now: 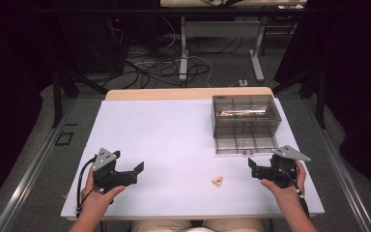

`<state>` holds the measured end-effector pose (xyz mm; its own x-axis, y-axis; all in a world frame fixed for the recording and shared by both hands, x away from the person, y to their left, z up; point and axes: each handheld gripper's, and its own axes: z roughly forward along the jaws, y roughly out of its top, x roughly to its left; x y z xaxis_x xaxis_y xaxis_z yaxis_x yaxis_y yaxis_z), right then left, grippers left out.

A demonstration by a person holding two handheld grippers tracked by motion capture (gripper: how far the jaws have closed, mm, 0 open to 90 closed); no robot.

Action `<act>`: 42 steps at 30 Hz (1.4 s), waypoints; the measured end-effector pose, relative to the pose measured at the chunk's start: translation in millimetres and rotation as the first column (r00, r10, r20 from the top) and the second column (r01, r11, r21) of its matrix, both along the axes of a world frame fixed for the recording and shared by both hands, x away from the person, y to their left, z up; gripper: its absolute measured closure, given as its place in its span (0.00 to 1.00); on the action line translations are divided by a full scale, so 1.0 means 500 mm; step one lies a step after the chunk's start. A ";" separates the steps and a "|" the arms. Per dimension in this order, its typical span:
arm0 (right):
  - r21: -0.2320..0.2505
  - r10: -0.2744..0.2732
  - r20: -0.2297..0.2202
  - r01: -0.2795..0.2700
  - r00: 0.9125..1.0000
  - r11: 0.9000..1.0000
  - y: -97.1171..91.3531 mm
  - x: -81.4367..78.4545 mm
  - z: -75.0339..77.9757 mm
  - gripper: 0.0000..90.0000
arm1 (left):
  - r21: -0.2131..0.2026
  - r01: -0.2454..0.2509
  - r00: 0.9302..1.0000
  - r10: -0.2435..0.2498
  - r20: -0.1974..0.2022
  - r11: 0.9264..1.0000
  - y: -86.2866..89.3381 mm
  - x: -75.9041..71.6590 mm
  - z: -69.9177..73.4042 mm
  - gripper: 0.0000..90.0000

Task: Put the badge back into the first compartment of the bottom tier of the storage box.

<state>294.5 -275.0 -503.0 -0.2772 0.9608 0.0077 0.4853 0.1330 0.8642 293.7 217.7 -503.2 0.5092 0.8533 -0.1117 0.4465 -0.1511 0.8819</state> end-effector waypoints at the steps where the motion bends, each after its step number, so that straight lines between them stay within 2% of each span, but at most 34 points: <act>1: -0.006 0.001 0.004 0.000 1.000 1.000 0.001 0.000 0.000 0.00 | -0.002 -0.001 1.000 0.001 -0.002 1.000 0.000 -0.001 0.000 0.01; 3: 0.013 -0.004 0.002 0.004 1.000 1.000 0.006 -0.003 0.001 0.00 | -0.007 0.000 1.000 0.000 -0.002 1.000 -0.001 -0.002 0.001 0.01; 13: -0.020 0.029 -0.009 -0.030 1.000 0.999 0.029 -0.004 0.000 0.00 | 0.000 0.005 1.000 -0.005 0.001 1.000 -0.003 -0.007 0.001 0.02; 19: -0.012 0.084 -0.038 -0.085 0.996 0.996 0.050 -0.002 -0.002 0.00 | 0.012 0.006 1.000 -0.007 0.007 1.000 -0.003 -0.012 0.002 0.02; 26: -0.032 0.134 -0.062 -0.137 0.989 0.990 0.083 -0.001 0.002 0.00 | 0.016 0.005 1.000 -0.005 0.003 1.000 -0.003 -0.014 0.001 0.03; 30: -0.029 0.138 -0.072 -0.140 0.988 0.990 0.106 -0.007 0.007 0.00 | 0.013 0.008 1.000 -0.008 0.005 1.000 -0.004 -0.015 0.001 0.03; 33: -0.025 0.124 -0.059 -0.126 0.991 0.992 0.120 -0.010 0.010 0.00 | 0.012 0.009 1.000 -0.009 0.003 1.000 -0.006 -0.015 0.001 0.03; 37: -0.002 0.111 -0.081 -0.111 0.991 0.994 0.133 -0.011 0.008 0.00 | 0.013 0.014 1.000 -0.014 0.002 1.000 -0.008 -0.013 0.000 0.03; 42: -0.007 0.110 -0.103 -0.111 0.989 0.994 0.149 -0.011 0.001 0.00 | 0.018 0.015 1.000 -0.015 0.004 1.000 -0.008 -0.012 0.000 0.03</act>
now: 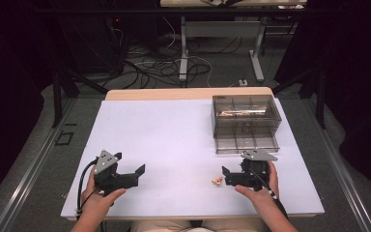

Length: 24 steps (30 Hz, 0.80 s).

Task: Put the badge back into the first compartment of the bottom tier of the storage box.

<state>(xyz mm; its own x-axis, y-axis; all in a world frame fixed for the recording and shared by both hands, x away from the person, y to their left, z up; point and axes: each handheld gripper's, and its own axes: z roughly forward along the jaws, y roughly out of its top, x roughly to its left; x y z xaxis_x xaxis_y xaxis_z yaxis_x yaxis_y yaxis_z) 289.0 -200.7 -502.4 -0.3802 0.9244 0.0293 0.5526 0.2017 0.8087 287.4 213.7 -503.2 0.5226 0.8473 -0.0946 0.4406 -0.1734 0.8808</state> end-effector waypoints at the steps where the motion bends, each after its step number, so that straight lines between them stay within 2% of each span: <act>1: -0.002 0.005 -0.003 -0.005 1.000 1.000 0.004 0.000 -0.001 0.00 | -0.001 0.000 1.000 0.000 0.000 1.000 0.000 0.000 0.000 0.03; 14: -0.017 0.040 -0.079 -0.042 0.996 0.999 0.053 -0.002 -0.027 0.04 | -0.003 0.001 1.000 -0.001 0.001 1.000 -0.001 0.000 -0.001 0.03; 24: -0.014 0.060 -0.104 -0.061 0.993 0.998 0.066 -0.001 -0.048 0.07 | 0.003 0.003 1.000 -0.003 0.001 1.000 -0.001 -0.001 -0.001 0.03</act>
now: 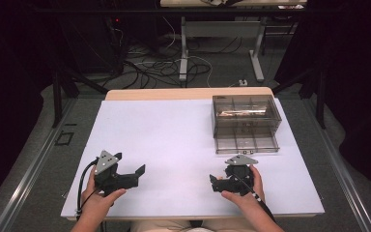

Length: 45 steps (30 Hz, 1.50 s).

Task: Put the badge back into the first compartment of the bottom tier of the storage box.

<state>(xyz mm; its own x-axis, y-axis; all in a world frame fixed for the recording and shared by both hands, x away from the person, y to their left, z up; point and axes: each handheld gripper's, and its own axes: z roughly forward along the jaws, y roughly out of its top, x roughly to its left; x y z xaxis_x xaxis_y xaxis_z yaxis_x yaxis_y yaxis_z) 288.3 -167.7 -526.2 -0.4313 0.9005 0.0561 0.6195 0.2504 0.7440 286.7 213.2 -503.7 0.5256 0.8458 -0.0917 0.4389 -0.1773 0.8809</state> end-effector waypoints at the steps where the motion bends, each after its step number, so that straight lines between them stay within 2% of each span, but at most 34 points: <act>1: 0.009 -0.006 -0.003 0.006 1.000 1.000 0.002 0.000 -0.002 0.08 | 0.000 0.000 1.000 0.000 0.000 1.000 0.000 0.000 0.000 0.03; 6: 0.012 0.005 -0.021 -0.004 1.000 1.000 0.004 0.004 -0.012 0.16 | 0.002 0.001 1.000 -0.001 0.001 1.000 0.000 0.000 0.000 0.03; 10: 0.005 0.006 -0.024 -0.006 1.000 1.000 0.007 0.005 -0.019 0.17 | 0.003 0.002 1.000 -0.002 0.000 1.000 0.000 0.000 0.000 0.03; 22: -0.036 0.017 -0.042 -0.018 0.999 0.999 0.020 0.005 -0.045 0.25 | 0.002 -0.001 1.000 0.001 0.001 1.000 0.001 -0.001 0.000 0.03; 24: -0.038 0.019 -0.048 -0.021 0.999 0.999 0.022 0.005 -0.049 0.26 | 0.002 0.001 1.000 -0.001 0.004 1.000 0.001 0.000 0.000 0.03; 25: -0.057 0.019 -0.066 -0.023 0.998 0.998 0.021 0.005 -0.047 0.26 | 0.001 0.000 1.000 0.000 0.001 1.000 0.001 -0.001 0.000 0.03; 26: -0.043 0.017 -0.052 -0.020 0.998 0.999 0.022 0.005 -0.051 0.27 | 0.001 0.003 1.000 -0.003 0.005 1.000 0.001 0.000 0.000 0.03; 28: -0.040 0.016 -0.058 -0.018 0.998 0.999 0.024 0.005 -0.054 0.28 | 0.002 0.002 1.000 -0.002 0.003 1.000 0.001 0.000 0.000 0.03; 36: -0.063 0.015 -0.076 -0.020 0.997 0.998 0.027 0.003 -0.061 0.33 | 0.002 0.002 1.000 -0.002 0.002 1.000 0.001 0.000 -0.001 0.03; 37: -0.063 0.012 -0.066 -0.017 0.998 0.998 0.028 0.004 -0.063 0.34 | 0.003 0.003 1.000 -0.003 0.002 1.000 0.001 0.000 -0.001 0.03; 38: -0.061 0.013 -0.078 -0.017 0.997 0.998 0.028 0.003 -0.063 0.35 | 0.003 0.002 1.000 -0.002 0.002 1.000 0.001 0.000 -0.001 0.04; 41: -0.076 0.014 -0.067 -0.019 0.998 0.997 0.029 0.002 -0.065 0.37 | 0.002 0.003 1.000 -0.003 0.002 1.000 0.001 0.000 -0.001 0.03; 45: -0.070 0.001 -0.065 -0.005 0.998 0.998 0.030 0.001 -0.065 0.42 | 0.002 0.003 1.000 -0.003 0.003 1.000 0.001 0.000 -0.001 0.03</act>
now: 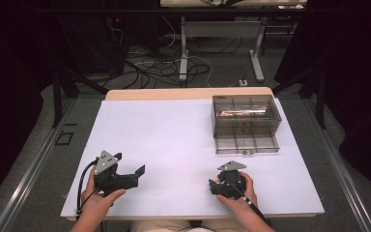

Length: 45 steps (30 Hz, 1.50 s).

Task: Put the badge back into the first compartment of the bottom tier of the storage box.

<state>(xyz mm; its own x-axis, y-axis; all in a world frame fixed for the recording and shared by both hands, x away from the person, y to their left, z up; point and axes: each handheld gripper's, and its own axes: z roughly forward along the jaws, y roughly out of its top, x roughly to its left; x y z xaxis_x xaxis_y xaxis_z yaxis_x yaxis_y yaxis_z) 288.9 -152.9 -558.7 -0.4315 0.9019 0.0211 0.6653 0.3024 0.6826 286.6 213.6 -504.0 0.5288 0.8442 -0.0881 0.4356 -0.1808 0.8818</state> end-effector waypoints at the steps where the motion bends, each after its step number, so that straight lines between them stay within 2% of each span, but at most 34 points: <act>1: -0.002 -0.004 -0.002 0.004 1.000 1.000 0.000 -0.001 0.001 0.43 | 0.000 0.000 1.000 0.000 0.000 1.000 0.000 0.000 0.000 0.03; 4: -0.018 0.001 -0.002 -0.002 1.000 1.000 -0.004 -0.002 0.003 0.47 | -0.001 -0.001 1.000 0.001 0.000 1.000 0.000 0.000 0.000 0.03; 6: 0.003 -0.006 -0.002 0.006 1.000 1.000 -0.002 -0.005 0.002 0.50 | 0.003 -0.005 1.000 0.005 -0.003 1.000 0.001 0.000 0.000 0.04; 11: -0.011 -0.001 0.000 0.001 1.000 1.000 -0.003 -0.007 0.004 0.58 | 0.000 0.001 1.000 -0.001 -0.004 1.000 -0.001 -0.002 0.000 0.04; 16: -0.010 0.001 0.008 -0.001 1.000 1.000 -0.003 -0.007 0.003 0.58 | -0.001 -0.002 1.000 0.002 -0.003 1.000 0.000 -0.001 0.000 0.04; 20: -0.007 0.001 -0.001 -0.001 1.000 1.000 -0.002 -0.007 0.004 0.58 | -0.001 -0.001 1.000 0.001 0.000 1.000 0.000 0.000 0.000 0.04; 21: -0.018 0.002 -0.020 -0.002 1.000 1.000 -0.003 -0.007 0.007 0.58 | -0.001 -0.001 1.000 0.001 0.000 1.000 0.000 0.000 0.000 0.04; 22: -0.007 0.000 -0.007 0.000 1.000 1.000 -0.003 -0.007 0.005 0.58 | 0.002 -0.001 1.000 0.001 -0.003 1.000 0.000 0.000 0.000 0.04; 26: -0.017 0.001 -0.012 -0.001 1.000 1.000 -0.003 -0.007 0.006 0.58 | 0.000 -0.002 1.000 0.002 0.001 1.000 0.000 0.000 0.000 0.04; 27: -0.006 0.000 0.003 0.000 1.000 1.000 -0.002 -0.006 0.003 0.58 | -0.002 -0.002 1.000 0.002 -0.001 1.000 0.000 -0.001 0.001 0.04; 32: -0.008 0.001 -0.001 -0.001 1.000 1.000 -0.003 -0.007 0.004 0.58 | 0.002 -0.002 1.000 0.002 -0.002 1.000 0.000 -0.001 0.001 0.04; 33: -0.019 0.001 -0.017 -0.001 1.000 1.000 -0.003 -0.007 0.007 0.58 | 0.002 -0.002 1.000 0.002 -0.002 1.000 0.000 -0.001 0.001 0.04; 39: 0.001 0.000 -0.005 0.000 1.000 1.000 -0.002 -0.006 0.004 0.58 | 0.001 -0.002 1.000 0.002 -0.002 1.000 0.000 -0.001 0.000 0.04; 43: -0.002 -0.001 -0.005 0.001 1.000 1.000 -0.002 -0.005 0.005 0.59 | 0.003 -0.002 1.000 0.002 0.000 1.000 0.000 0.000 0.000 0.04; 45: -0.006 0.000 0.010 0.000 1.000 1.000 -0.004 -0.006 0.007 0.62 | 0.003 -0.001 1.000 0.001 0.001 1.000 0.000 0.000 0.000 0.04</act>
<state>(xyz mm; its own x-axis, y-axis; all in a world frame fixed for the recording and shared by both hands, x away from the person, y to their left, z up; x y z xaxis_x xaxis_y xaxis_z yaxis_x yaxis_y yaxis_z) 285.9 -154.8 -555.2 -0.4319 0.9019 0.0114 0.6587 0.3067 0.6870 286.5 213.5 -504.0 0.5283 0.8448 -0.0850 0.4347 -0.1831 0.8818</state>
